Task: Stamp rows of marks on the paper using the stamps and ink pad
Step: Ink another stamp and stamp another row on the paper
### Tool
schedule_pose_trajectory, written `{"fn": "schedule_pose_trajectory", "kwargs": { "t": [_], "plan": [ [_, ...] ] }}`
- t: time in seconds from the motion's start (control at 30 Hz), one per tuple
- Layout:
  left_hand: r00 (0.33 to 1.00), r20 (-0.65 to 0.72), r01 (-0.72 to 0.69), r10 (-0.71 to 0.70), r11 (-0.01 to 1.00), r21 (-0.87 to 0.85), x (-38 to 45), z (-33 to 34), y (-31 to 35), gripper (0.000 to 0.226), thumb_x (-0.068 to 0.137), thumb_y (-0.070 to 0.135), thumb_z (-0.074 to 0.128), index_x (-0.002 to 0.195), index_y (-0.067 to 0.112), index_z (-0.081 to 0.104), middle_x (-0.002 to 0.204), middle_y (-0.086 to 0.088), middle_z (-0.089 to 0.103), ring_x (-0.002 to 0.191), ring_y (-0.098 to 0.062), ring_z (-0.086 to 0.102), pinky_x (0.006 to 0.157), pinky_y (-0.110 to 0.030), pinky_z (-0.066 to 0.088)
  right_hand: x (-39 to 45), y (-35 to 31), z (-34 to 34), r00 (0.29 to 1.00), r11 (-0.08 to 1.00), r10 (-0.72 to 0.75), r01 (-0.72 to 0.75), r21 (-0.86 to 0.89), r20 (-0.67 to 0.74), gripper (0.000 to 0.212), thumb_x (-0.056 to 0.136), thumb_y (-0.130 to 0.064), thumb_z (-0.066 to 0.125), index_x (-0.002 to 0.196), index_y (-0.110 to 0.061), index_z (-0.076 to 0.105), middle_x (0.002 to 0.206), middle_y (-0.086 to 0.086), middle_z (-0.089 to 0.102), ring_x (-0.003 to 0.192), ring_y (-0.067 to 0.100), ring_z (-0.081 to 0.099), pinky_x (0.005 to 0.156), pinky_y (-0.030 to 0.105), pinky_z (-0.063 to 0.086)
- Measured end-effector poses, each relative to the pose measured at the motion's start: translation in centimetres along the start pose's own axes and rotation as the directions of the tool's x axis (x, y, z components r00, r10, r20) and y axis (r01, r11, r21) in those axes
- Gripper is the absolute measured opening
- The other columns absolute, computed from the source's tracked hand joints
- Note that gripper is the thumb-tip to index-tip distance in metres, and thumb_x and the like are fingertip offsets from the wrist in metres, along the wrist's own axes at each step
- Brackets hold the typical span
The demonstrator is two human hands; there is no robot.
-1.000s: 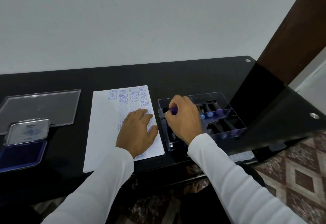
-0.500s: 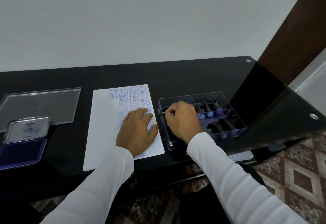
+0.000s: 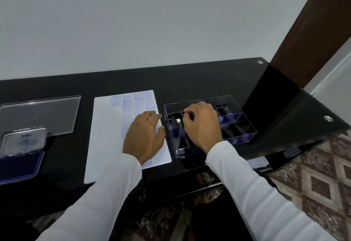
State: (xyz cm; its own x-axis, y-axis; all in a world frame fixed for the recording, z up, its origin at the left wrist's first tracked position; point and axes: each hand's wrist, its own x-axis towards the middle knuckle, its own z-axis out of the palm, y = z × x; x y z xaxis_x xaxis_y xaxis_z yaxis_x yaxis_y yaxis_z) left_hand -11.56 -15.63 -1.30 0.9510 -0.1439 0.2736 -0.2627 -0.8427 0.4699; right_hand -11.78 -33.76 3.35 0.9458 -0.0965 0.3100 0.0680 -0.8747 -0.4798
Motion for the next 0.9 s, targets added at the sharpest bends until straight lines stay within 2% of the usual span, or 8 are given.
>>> {"fn": "schedule_pose_trajectory", "kwargs": {
  "t": [0.1, 0.17, 0.3, 0.47, 0.67, 0.8, 0.9],
  "plan": [
    [0.992, -0.108, -0.075, 0.066, 0.994, -0.079, 0.0, -0.5, 2.0, 0.034, 0.097, 0.022, 0.061, 0.129, 0.011, 0.065, 0.132, -0.006, 0.063, 0.121, -0.023, 0.057, 0.100, -0.035, 0.047, -0.3, 1.4, -1.7, 0.998, 0.999, 0.035, -0.036, -0.026, -0.054, 0.016, 0.090, -0.023, 0.057, 0.094, -0.018, 0.073, 0.100, 0.002, 0.062, 0.097, 0.020, 0.052, 0.080, 0.031, 0.048],
    [0.988, -0.118, -0.111, 0.100, 0.990, -0.087, 0.1, -0.7, 3.6, 0.033, 0.097, 0.021, 0.061, 0.128, 0.012, 0.065, 0.131, -0.003, 0.063, 0.120, -0.020, 0.056, 0.101, -0.031, 0.045, -0.4, 2.4, -2.9, 0.995, 0.994, 0.071, -0.077, -0.081, -0.068, 0.016, 0.086, -0.021, 0.058, 0.089, -0.016, 0.073, 0.098, 0.005, 0.062, 0.095, 0.025, 0.054, 0.078, 0.033, 0.049],
    [0.983, -0.048, -0.178, 0.175, 0.982, -0.064, 0.5, -0.1, 6.8, 0.036, 0.096, 0.030, 0.058, 0.129, 0.016, 0.064, 0.133, 0.001, 0.060, 0.122, -0.017, 0.051, 0.102, -0.031, 0.043, -1.1, 4.5, -5.3, 0.983, 0.965, 0.184, -0.183, -0.188, -0.014, 0.016, 0.082, -0.020, 0.058, 0.082, -0.015, 0.073, 0.096, 0.009, 0.061, 0.094, 0.034, 0.057, 0.078, 0.039, 0.051],
    [0.963, 0.020, -0.269, 0.270, 0.962, -0.053, 0.3, 1.5, 9.7, 0.038, 0.095, 0.036, 0.057, 0.128, 0.018, 0.063, 0.132, 0.002, 0.059, 0.122, -0.018, 0.050, 0.104, -0.033, 0.043, -2.3, 6.6, -6.6, 0.980, 0.932, 0.190, -0.162, -0.324, 0.054, 0.018, 0.086, -0.022, 0.055, 0.090, -0.012, 0.070, 0.105, 0.012, 0.061, 0.099, 0.035, 0.054, 0.079, 0.039, 0.045],
    [0.949, 0.084, -0.304, 0.303, 0.953, -0.003, 0.4, 2.7, 11.3, 0.043, 0.096, 0.040, 0.055, 0.133, 0.020, 0.061, 0.141, 0.001, 0.055, 0.130, -0.017, 0.045, 0.112, -0.034, 0.037, -2.6, 7.8, -6.5, 0.972, 0.939, 0.223, -0.194, -0.285, 0.072, 0.016, 0.084, -0.025, 0.057, 0.082, -0.011, 0.065, 0.101, 0.013, 0.061, 0.094, 0.033, 0.053, 0.078, 0.037, 0.044],
    [0.954, 0.103, -0.283, 0.282, 0.959, -0.005, 0.2, 3.2, 11.1, 0.044, 0.097, 0.043, 0.053, 0.137, 0.024, 0.059, 0.145, 0.005, 0.053, 0.135, -0.013, 0.040, 0.114, -0.032, 0.032, -2.5, 7.6, -6.7, 0.966, 0.930, 0.213, -0.155, -0.332, 0.148, 0.013, 0.088, -0.026, 0.052, 0.080, -0.020, 0.060, 0.100, 0.008, 0.065, 0.097, 0.032, 0.055, 0.082, 0.038, 0.039],
    [0.954, 0.113, -0.279, 0.278, 0.960, -0.002, 0.2, 3.4, 10.9, 0.045, 0.098, 0.045, 0.050, 0.138, 0.025, 0.059, 0.144, 0.006, 0.053, 0.135, -0.012, 0.040, 0.114, -0.035, 0.035, -2.2, 7.7, -6.6, 0.953, 0.929, 0.228, -0.151, -0.338, 0.200, 0.018, 0.089, -0.029, 0.050, 0.074, -0.021, 0.056, 0.093, 0.003, 0.065, 0.093, 0.028, 0.057, 0.085, 0.041, 0.036]
  ]
}}
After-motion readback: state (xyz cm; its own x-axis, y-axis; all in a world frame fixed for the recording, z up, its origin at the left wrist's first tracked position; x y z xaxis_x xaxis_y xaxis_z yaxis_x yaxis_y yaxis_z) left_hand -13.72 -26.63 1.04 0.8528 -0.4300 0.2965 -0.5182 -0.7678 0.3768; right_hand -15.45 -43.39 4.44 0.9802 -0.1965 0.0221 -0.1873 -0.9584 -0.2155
